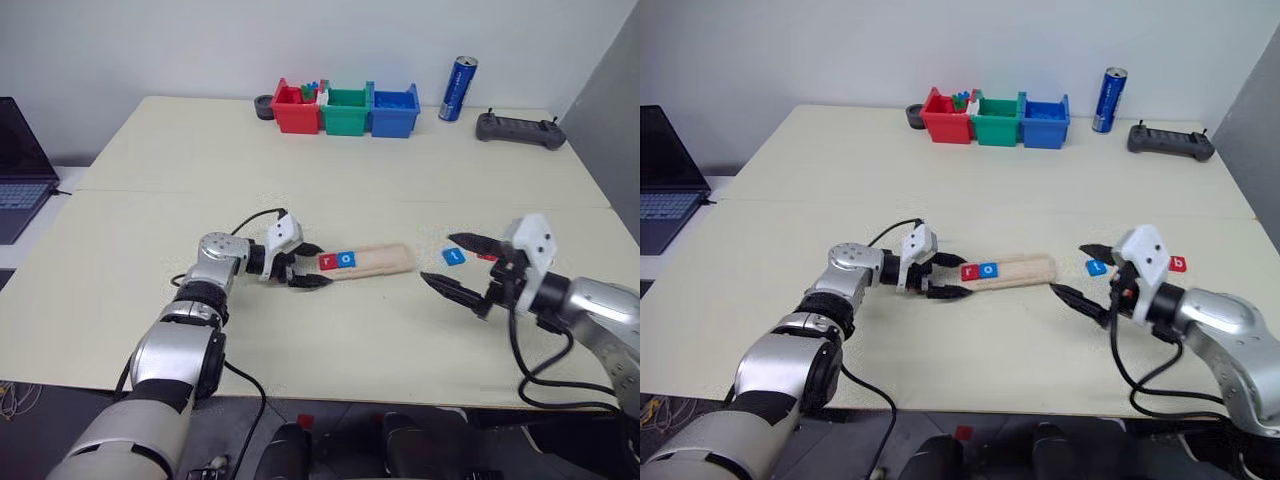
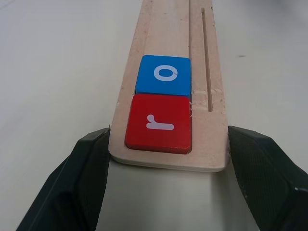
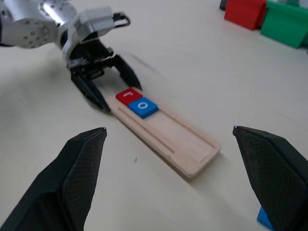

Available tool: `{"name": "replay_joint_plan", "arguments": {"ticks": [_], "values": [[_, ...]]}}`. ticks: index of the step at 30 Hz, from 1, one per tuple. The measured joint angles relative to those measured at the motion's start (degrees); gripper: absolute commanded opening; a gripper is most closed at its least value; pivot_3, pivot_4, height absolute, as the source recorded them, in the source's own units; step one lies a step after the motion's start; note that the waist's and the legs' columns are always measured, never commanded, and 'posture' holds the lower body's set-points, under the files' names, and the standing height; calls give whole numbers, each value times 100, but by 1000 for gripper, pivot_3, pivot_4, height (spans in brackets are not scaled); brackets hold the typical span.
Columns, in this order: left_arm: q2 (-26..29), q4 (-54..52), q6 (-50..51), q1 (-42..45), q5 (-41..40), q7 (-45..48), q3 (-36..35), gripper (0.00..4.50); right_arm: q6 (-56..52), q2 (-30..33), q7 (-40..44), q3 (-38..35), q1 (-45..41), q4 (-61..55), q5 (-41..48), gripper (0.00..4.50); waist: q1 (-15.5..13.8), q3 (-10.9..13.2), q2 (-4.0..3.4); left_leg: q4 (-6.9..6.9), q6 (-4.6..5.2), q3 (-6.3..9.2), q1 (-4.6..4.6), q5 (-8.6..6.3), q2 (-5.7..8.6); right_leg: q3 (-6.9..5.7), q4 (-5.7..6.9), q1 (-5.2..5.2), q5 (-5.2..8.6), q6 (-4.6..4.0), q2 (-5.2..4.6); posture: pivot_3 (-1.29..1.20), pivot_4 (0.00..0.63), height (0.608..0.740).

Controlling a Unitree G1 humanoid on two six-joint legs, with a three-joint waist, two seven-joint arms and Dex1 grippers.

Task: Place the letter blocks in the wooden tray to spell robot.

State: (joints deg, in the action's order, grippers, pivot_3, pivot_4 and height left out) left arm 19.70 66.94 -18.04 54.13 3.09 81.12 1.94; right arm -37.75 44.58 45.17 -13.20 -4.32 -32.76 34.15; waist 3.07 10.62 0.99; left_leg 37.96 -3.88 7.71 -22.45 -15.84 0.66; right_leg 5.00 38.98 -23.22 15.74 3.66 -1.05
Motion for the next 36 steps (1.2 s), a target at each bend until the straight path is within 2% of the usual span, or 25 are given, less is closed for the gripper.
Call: {"name": "replay_joint_plan", "arguments": {"ticks": [4,11,19,32,36], "values": [[-263,-486,-96,-71,-96,78,96,3423,652,264,703,-99,556,233,-153,4500,2,1,1,1,0,-2,2,0,0,2,1,1,0,1,1,0,150,740],[-545,-1084,-79,-401,-163,76,355,3423,1049,383,1153,-99,527,430,-150,4500,49,1,1,-1,0,-10,14,0,-6,11,6,3,0,0,6,0,150,740],[-262,-1596,188,-847,-145,-104,631,3423,1395,416,1337,-126,784,506,-276,4500,16,1,1,0,0,-8,12,0,-3,11,4,4,0,0,4,0,150,740],[-159,-3561,1462,-1606,-185,-547,1038,3423,1513,374,1325,57,600,821,-393,4500,10,0,1,1,0,-8,13,0,-5,11,4,6,0,0,3,0,150,740],[30,-4008,1712,-1849,-213,-649,1079,3423,1514,374,1328,103,636,776,-398,4500,11,0,0,1,0,-9,15,0,-6,11,5,6,0,0,3,0,150,740]]}}
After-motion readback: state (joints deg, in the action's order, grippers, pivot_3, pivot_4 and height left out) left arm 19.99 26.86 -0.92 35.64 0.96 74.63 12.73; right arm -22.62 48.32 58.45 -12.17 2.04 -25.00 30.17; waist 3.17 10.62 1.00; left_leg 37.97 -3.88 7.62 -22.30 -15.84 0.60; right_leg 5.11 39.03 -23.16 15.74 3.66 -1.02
